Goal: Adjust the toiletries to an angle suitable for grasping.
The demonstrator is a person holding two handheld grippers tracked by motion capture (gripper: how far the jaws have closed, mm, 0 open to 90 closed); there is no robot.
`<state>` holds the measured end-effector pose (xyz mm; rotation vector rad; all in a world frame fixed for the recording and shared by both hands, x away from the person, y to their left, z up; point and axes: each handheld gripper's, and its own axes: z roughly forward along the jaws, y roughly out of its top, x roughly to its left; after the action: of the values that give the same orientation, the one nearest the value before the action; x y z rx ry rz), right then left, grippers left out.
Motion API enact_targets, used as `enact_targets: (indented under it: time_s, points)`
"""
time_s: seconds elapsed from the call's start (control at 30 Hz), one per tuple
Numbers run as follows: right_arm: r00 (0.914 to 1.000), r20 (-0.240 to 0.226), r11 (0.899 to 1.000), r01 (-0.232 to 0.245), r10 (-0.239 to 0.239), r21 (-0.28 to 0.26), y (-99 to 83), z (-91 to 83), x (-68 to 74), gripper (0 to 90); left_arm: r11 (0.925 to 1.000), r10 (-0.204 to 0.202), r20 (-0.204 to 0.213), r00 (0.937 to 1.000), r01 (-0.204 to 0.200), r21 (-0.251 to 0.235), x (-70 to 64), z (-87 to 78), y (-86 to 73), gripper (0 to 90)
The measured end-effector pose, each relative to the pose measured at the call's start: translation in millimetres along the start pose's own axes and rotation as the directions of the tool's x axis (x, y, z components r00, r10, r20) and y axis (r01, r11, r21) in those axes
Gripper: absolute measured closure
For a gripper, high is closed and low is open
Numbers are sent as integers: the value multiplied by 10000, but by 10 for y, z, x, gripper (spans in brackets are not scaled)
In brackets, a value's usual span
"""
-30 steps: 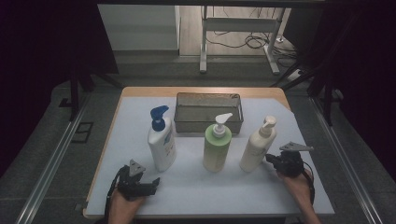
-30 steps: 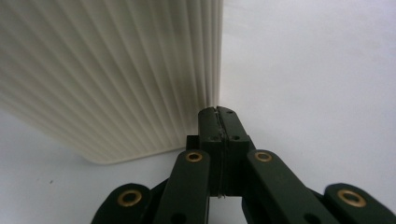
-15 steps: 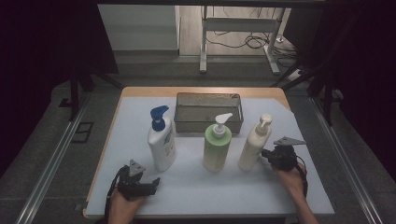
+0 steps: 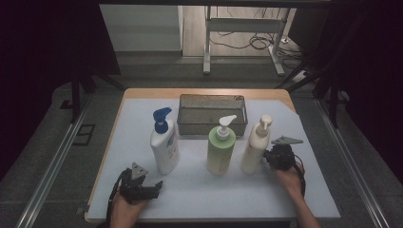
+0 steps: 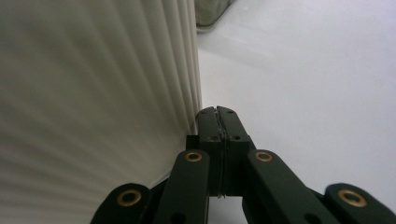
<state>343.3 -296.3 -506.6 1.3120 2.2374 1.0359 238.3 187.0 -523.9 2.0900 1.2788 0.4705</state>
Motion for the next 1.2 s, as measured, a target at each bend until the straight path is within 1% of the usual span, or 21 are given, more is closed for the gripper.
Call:
enact_targets:
  time_s: [0.1, 0.2, 0.3, 0.33, 0.43, 0.57, 0.67, 0.77, 0.97, 1.07, 1.2]
  points:
    - [10000, -97, 10000, -14, 15, 38, -36, -76, 13, 890, 10000, 0, -1, 10000, 0, 1, 0, 0, 0, 108]
    - [10000, -92, 10000, 2, -2, -16, -80, -165, 38, 891, 10000, 2, -3, 10000, -2, -3, -1, 0, 0, 108]
    - [9998, -202, 10000, -36, 35, -68, -130, -254, 80, 893, 10000, -2, -3, 10000, 2, -2, -1, 0, 0, 108]
    - [9997, -236, 9999, 22, -25, -103, -148, -283, 99, 894, 10000, -2, -3, 10000, 2, -4, -1, 0, 0, 108]
    - [9992, -392, 9999, 51, -55, -97, -200, -368, 179, 897, 10000, -2, -6, 10000, 2, -5, -1, 0, -1, 108]
    - [9984, -524, 9997, 223, -229, -114, -280, -459, 287, 898, 10000, -1, -10, 10000, 1, -7, -1, 0, -1, 108]
    - [9972, -702, 9997, 228, -236, -123, -325, -525, 378, 898, 10000, 1, -9, 10000, -1, -6, -1, 0, -1, 108]
    - [9948, -925, 9989, 418, -436, -217, -346, -567, 485, 897, 10000, 5, -11, 10000, -5, -8, -1, 0, -1, 108]
    - [9877, -1322, 9961, 788, -834, -402, -296, -563, 737, 898, 10000, 2, -11, 10000, -2, -12, -1, 0, -1, 108]
    - [9873, -1236, 9945, 949, -996, -433, -247, -503, 834, 898, 10000, 2, -11, 10000, -2, -13, -1, 0, -1, 108]
    - [9883, -1143, 9944, 970, -1012, -417, -189, -394, 922, 899, 10000, 4, -8, 10000, -4, -10, -1, 0, -2, 108]
